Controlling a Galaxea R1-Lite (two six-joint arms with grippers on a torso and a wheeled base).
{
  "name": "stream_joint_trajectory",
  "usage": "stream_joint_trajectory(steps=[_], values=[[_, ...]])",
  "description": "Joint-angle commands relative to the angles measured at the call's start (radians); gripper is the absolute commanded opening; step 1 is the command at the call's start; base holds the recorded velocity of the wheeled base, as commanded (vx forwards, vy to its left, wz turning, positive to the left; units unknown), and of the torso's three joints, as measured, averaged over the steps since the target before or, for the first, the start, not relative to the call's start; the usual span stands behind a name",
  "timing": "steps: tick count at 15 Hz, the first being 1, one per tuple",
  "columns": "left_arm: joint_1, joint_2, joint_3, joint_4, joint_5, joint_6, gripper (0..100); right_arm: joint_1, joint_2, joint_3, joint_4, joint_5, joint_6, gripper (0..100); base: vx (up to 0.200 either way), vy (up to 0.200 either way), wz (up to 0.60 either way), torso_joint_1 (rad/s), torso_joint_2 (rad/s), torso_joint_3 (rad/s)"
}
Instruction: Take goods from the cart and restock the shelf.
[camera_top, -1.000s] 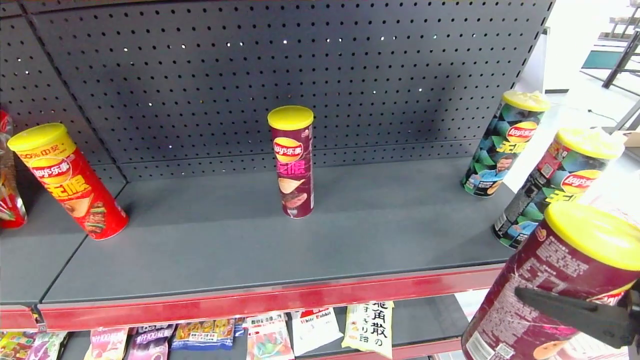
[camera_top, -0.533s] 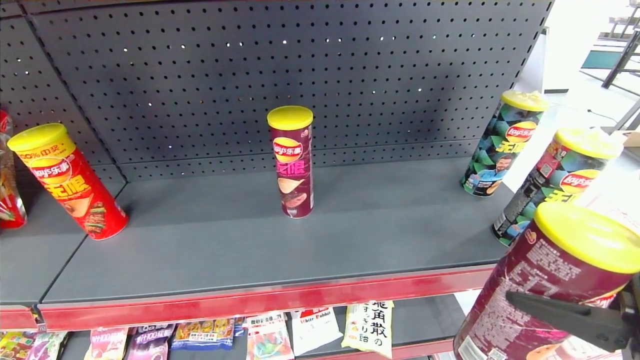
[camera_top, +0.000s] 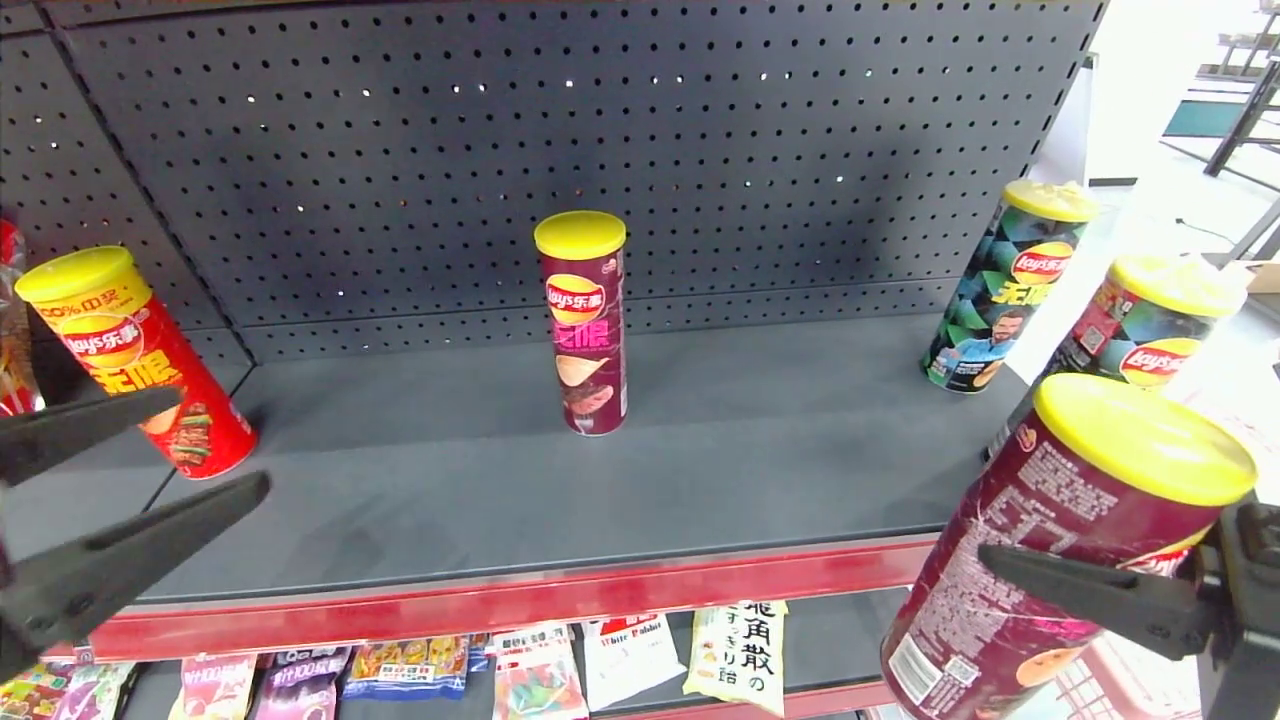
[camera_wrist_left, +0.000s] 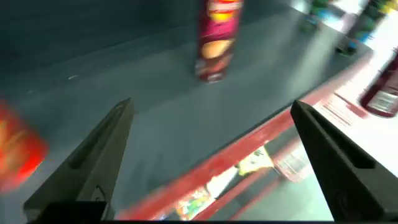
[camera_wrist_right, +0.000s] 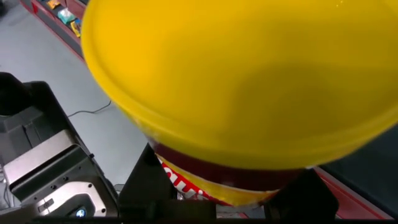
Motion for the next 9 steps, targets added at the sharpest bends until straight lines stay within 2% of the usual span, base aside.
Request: stream_joint_trajectory(steps=[1,3,4,7,9], values=[[-0.036,0.494,-0.204,-0.165,-0.172,0.069,100,-0.001,0.014,-0.002,-0.001,0.000,0.000,0,0.000,0.000,0.00,0.000,0.00,0.000],[-0.052,0.580,-0.282,-0.165,-0.206,0.094,100,-0.003,0.016,0.000,-0.001,0.000,0.001,0,0.000,0.000,0.00,0.000,0.00,0.000],[-0.061,0.660,-0.345,-0.167,-0.226,0.122,100,-0.012,0.017,-0.002,-0.003,0.000,0.001,0,0.000,0.000,0.00,0.000,0.00,0.000],[-0.067,0.786,-0.449,-0.167,-0.273,0.183,100,-0.024,0.022,-0.009,-0.003,0.000,0.003,0,0.000,0.000,0.00,0.000,0.00,0.000],[-0.093,0.842,-0.521,-0.165,-0.296,0.183,100,-0.038,0.020,-0.008,-0.003,0.000,0.003,0,0.000,0.000,0.00,0.000,0.00,0.000]])
